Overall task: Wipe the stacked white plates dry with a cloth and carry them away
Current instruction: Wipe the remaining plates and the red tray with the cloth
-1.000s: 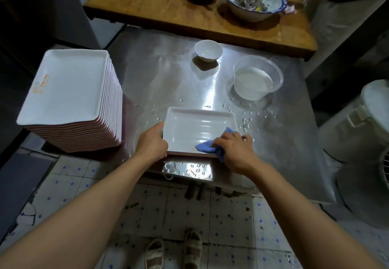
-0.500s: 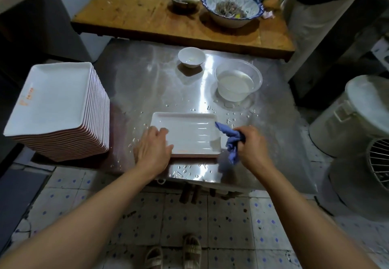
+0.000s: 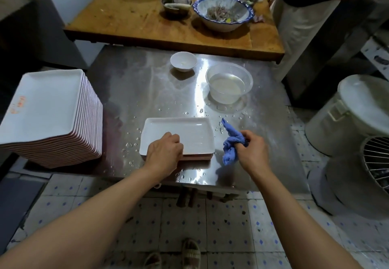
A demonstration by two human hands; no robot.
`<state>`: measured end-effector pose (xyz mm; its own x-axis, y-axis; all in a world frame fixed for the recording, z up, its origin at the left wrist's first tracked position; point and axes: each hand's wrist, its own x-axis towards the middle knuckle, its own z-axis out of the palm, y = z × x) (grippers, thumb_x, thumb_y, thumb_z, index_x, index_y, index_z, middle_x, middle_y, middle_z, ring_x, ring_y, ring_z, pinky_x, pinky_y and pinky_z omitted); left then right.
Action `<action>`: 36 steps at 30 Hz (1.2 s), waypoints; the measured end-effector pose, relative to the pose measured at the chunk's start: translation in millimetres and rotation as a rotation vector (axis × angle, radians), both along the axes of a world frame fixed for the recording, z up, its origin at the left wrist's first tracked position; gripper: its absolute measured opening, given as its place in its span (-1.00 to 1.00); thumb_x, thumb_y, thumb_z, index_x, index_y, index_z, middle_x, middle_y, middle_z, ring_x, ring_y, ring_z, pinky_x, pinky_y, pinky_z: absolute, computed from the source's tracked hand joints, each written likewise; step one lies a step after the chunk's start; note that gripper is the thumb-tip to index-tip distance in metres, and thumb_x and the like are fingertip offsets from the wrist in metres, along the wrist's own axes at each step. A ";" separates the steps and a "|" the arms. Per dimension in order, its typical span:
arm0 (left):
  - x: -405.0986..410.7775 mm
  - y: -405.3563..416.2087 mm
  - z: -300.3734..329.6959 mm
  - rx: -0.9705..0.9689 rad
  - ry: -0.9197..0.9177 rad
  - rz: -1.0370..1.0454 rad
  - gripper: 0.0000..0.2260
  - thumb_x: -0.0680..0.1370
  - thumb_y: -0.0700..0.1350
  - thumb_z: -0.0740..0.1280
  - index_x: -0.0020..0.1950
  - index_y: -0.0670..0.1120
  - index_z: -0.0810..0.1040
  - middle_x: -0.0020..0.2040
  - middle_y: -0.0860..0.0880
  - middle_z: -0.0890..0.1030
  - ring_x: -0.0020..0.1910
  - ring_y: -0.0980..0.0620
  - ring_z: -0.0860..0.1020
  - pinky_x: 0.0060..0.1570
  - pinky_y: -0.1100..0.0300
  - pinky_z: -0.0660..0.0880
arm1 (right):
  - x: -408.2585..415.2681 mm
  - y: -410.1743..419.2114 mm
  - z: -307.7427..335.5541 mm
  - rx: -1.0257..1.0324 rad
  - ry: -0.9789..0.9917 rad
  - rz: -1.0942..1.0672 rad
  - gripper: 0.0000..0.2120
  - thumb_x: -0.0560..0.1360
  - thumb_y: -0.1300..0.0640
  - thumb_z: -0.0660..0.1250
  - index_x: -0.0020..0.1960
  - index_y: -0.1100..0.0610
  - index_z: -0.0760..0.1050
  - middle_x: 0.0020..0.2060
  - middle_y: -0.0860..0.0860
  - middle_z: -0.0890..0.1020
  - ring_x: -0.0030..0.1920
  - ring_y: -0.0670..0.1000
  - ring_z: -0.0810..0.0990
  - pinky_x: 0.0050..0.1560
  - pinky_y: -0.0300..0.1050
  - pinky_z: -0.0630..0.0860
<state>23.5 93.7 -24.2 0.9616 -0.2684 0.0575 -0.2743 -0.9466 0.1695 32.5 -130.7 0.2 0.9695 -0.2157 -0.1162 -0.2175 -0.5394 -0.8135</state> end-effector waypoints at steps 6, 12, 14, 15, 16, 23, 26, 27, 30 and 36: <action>12.3 5.6 29.4 -0.137 -0.233 -0.017 -0.92 0.46 -0.22 0.38 -0.18 -0.16 0.49 -0.31 -0.10 0.55 -0.35 -0.17 0.51 -0.41 0.09 0.29 | 1.1 4.9 11.2 0.007 -0.021 -0.041 -0.83 0.48 0.30 0.29 -0.02 0.08 0.55 -0.13 0.02 0.62 -0.18 -0.08 0.57 -0.24 -0.38 0.41; 41.4 6.6 42.4 -0.113 -0.166 0.031 -0.84 0.64 -0.03 0.10 0.07 -0.10 0.38 -0.17 -0.08 0.58 -0.23 -0.18 0.54 -0.30 0.07 0.29 | -6.0 13.8 24.9 0.036 -0.050 -0.050 -0.84 0.50 0.27 0.29 -0.02 0.04 0.53 -0.09 0.04 0.63 -0.11 -0.01 0.61 -0.06 -0.10 0.59; 44.2 7.0 48.6 -0.194 -0.169 0.098 -0.86 0.62 -0.05 0.15 0.08 -0.09 0.39 -0.16 -0.10 0.60 -0.23 -0.19 0.54 -0.29 0.09 0.28 | -6.8 15.5 32.1 0.044 -0.054 -0.052 -0.83 0.51 0.27 0.28 -0.05 0.01 0.50 -0.08 0.05 0.62 -0.10 0.01 0.62 -0.02 -0.01 0.60; 42.9 8.5 52.9 -0.237 -0.175 0.142 -0.87 0.61 -0.05 0.18 0.07 -0.09 0.39 -0.16 -0.11 0.60 -0.23 -0.20 0.54 -0.28 0.10 0.27 | -6.4 16.6 36.3 0.047 -0.071 -0.056 -0.82 0.50 0.27 0.29 -0.06 -0.01 0.49 -0.08 0.05 0.62 -0.10 0.02 0.62 -0.02 -0.02 0.59; 40.9 11.0 57.5 -0.290 -0.190 0.179 -0.88 0.60 -0.06 0.19 0.06 -0.09 0.40 -0.17 -0.11 0.61 -0.24 -0.20 0.53 -0.28 0.11 0.26 | -6.1 18.3 41.1 0.055 -0.099 -0.057 -0.81 0.50 0.27 0.29 -0.08 -0.03 0.49 -0.08 0.06 0.63 -0.10 0.02 0.62 -0.04 -0.05 0.58; 13.5 37.1 106.1 -0.734 -0.267 0.321 -0.97 0.56 -0.18 0.27 -0.07 -0.11 0.46 -0.27 0.06 0.50 -0.27 0.00 0.47 -0.30 0.19 0.25 | 1.6 62.0 96.9 0.058 -0.424 0.009 -0.87 0.50 0.27 0.32 0.00 0.11 0.57 -0.05 0.05 0.57 -0.06 -0.01 0.56 -0.03 -0.14 0.53; 1.5 49.1 129.6 -0.887 -0.242 0.360 -0.97 0.57 -0.19 0.27 -0.07 -0.12 0.47 -0.30 0.08 0.51 -0.31 0.13 0.47 -0.31 0.28 0.30 | 8.6 98.6 130.8 -0.010 -0.622 0.065 -0.75 0.44 0.32 0.34 0.11 0.17 0.59 0.03 0.08 0.55 0.04 0.03 0.53 0.06 -0.20 0.47; -2.1 51.7 136.8 -0.923 -0.229 0.363 -0.96 0.57 -0.19 0.26 -0.08 -0.12 0.47 -0.31 0.07 0.52 -0.35 0.18 0.46 -0.34 0.33 0.32 | 10.9 110.2 140.3 -0.070 -0.672 0.087 -0.70 0.42 0.31 0.34 0.14 0.17 0.58 0.07 0.10 0.56 0.09 0.07 0.52 0.10 -0.22 0.41; -14.7 58.7 157.4 -1.034 -0.201 0.366 -0.94 0.57 -0.22 0.25 -0.09 -0.14 0.46 -0.34 0.00 0.53 -0.41 0.19 0.44 -0.33 0.31 0.38 | 14.7 138.8 158.8 -0.182 -0.787 0.248 -0.57 0.38 0.28 0.29 0.25 0.27 0.50 0.21 0.21 0.53 0.24 0.22 0.46 0.29 0.04 0.34; -34.2 71.7 184.5 -1.247 -0.177 0.424 -0.92 0.59 -0.21 0.21 -0.05 -0.17 0.48 -0.25 -0.15 0.61 -0.30 -0.12 0.56 -0.24 0.02 0.51 | 20.8 157.9 165.1 -0.096 -0.808 0.459 -0.50 0.46 0.31 0.18 0.40 0.32 0.30 0.33 0.22 0.41 0.33 0.17 0.38 0.36 0.15 0.28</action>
